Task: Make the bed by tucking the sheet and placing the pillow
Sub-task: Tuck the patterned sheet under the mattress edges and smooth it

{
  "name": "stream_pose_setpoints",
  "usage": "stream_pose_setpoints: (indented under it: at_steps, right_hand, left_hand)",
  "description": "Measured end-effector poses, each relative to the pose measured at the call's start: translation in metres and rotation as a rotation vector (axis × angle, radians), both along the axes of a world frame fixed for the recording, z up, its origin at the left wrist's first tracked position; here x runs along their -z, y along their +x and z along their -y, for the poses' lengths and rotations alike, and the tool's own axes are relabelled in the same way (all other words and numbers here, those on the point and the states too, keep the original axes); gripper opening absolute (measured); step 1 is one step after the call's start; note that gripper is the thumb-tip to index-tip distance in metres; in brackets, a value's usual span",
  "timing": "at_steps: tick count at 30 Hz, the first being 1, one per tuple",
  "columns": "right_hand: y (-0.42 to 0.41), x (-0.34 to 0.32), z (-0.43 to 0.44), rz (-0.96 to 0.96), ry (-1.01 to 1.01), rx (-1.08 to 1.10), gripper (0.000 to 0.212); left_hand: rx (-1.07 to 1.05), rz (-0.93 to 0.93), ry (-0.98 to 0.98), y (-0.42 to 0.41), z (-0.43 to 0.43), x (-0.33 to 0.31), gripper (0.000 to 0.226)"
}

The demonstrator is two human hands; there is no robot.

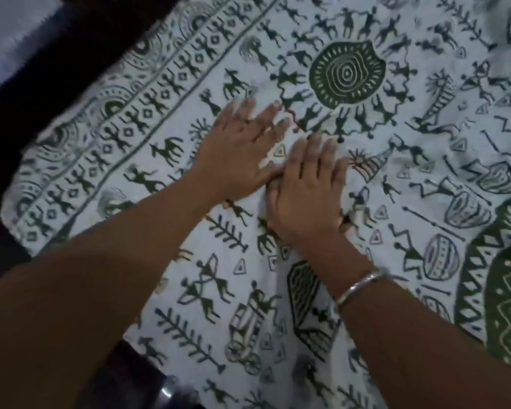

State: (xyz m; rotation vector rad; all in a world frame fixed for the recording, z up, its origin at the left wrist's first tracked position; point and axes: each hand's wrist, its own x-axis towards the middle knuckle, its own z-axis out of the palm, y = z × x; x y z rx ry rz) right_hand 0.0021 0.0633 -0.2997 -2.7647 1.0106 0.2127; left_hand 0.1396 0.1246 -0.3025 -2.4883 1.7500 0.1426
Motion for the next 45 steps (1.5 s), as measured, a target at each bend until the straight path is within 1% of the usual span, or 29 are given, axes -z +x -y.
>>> stream_pose_setpoints:
  at_steps: [3,5,6,8,9,10,12,15,17,19,21,22,24,26,27,29,31,33,35,37,38,39,42,45]
  right_hand:
    - [0.040,-0.003,-0.012,0.018,0.047,-0.072,0.074]
    - [0.048,-0.005,-0.007,0.025,0.025,-0.107,0.073]
    - [0.046,-0.005,-0.003,0.024,0.008,-0.088,0.071]
    - [0.039,-0.004,0.000,-0.012,-0.019,0.015,0.072]
    - [0.037,-0.003,-0.001,-0.041,-0.024,0.062,0.073]
    - [0.037,-0.002,-0.005,-0.060,-0.029,0.086,0.074]
    - [0.048,-0.001,-0.015,-0.060,-0.037,0.092,0.073]
    - [0.079,-0.004,-0.028,-0.062,-0.014,0.043,0.078]
    - [0.102,-0.003,-0.037,-0.058,0.026,-0.099,0.082]
    - [0.123,-0.005,-0.041,-0.016,0.093,-0.225,0.080]
    - [0.135,-0.010,-0.033,0.039,0.115,-0.277,0.075]
    - [0.134,-0.010,-0.026,0.060,0.092,-0.270,0.075]
    - [0.124,-0.008,-0.016,0.058,0.021,-0.181,0.078]
    - [0.113,-0.004,-0.014,-0.007,0.001,-0.126,0.082]
    - [0.114,-0.003,-0.015,-0.034,0.000,-0.140,0.082]
    - [0.129,-0.001,-0.016,-0.048,0.009,-0.215,0.077]
    - [0.157,0.000,-0.014,-0.021,0.023,-0.302,0.072]
    - [0.181,-0.001,-0.013,-0.007,0.032,-0.365,0.071]
    - [0.192,-0.003,-0.006,-0.021,0.052,-0.414,0.073]
    - [0.189,-0.006,0.001,-0.018,0.041,-0.463,0.075]
    - [0.185,-0.008,0.002,-0.003,0.020,-0.484,0.076]
    - [0.182,-0.010,0.002,0.006,-0.005,-0.506,0.078]
    - [0.186,-0.011,-0.012,-0.029,-0.039,-0.594,0.084]
    - [0.206,-0.017,-0.026,-0.089,-0.048,-0.656,0.083]
  left_hand:
    - [-0.072,0.034,0.018,0.038,-0.024,-0.005,0.071]
    - [-0.143,0.058,-0.013,0.044,-0.026,-0.011,0.068]
    - [-0.123,0.075,-0.030,0.041,-0.025,-0.013,0.066]
    - [0.072,0.058,-0.063,0.027,-0.024,-0.010,0.062]
    - [0.154,0.008,-0.063,0.020,-0.025,-0.008,0.061]
    - [0.177,-0.038,-0.049,0.019,-0.027,-0.006,0.060]
    - [0.070,-0.052,-0.029,0.032,-0.034,-0.004,0.063]
    - [-0.117,-0.008,-0.004,0.074,-0.051,-0.007,0.072]
    - [-0.211,0.017,0.020,0.101,-0.065,-0.010,0.073]
    - [-0.264,0.017,0.013,0.108,-0.071,-0.017,0.068]
    - [-0.270,0.007,-0.018,0.096,-0.069,-0.023,0.062]
    - [-0.262,0.010,-0.028,0.088,-0.070,-0.025,0.061]
    - [-0.286,-0.007,0.004,0.075,-0.078,-0.024,0.070]
    - [-0.349,-0.022,0.075,0.078,-0.086,-0.020,0.086]
    - [-0.377,-0.016,0.085,0.084,-0.087,-0.018,0.092]
    - [-0.422,-0.028,0.063,0.099,-0.086,-0.016,0.096]
    - [-0.459,-0.091,0.029,0.114,-0.086,-0.017,0.090]
    - [-0.493,-0.144,-0.007,0.121,-0.086,-0.019,0.079]
    - [-0.487,-0.136,-0.013,0.112,-0.081,-0.023,0.067]
    - [-0.389,-0.087,-0.027,0.089,-0.082,-0.026,0.063]
    - [-0.355,-0.074,-0.026,0.078,-0.087,-0.027,0.065]
    - [-0.367,-0.080,-0.002,0.071,-0.094,-0.029,0.071]
    - [-0.473,-0.080,0.109,0.075,-0.118,-0.026,0.090]
    - [-0.512,-0.100,0.075,0.084,-0.130,-0.027,0.095]
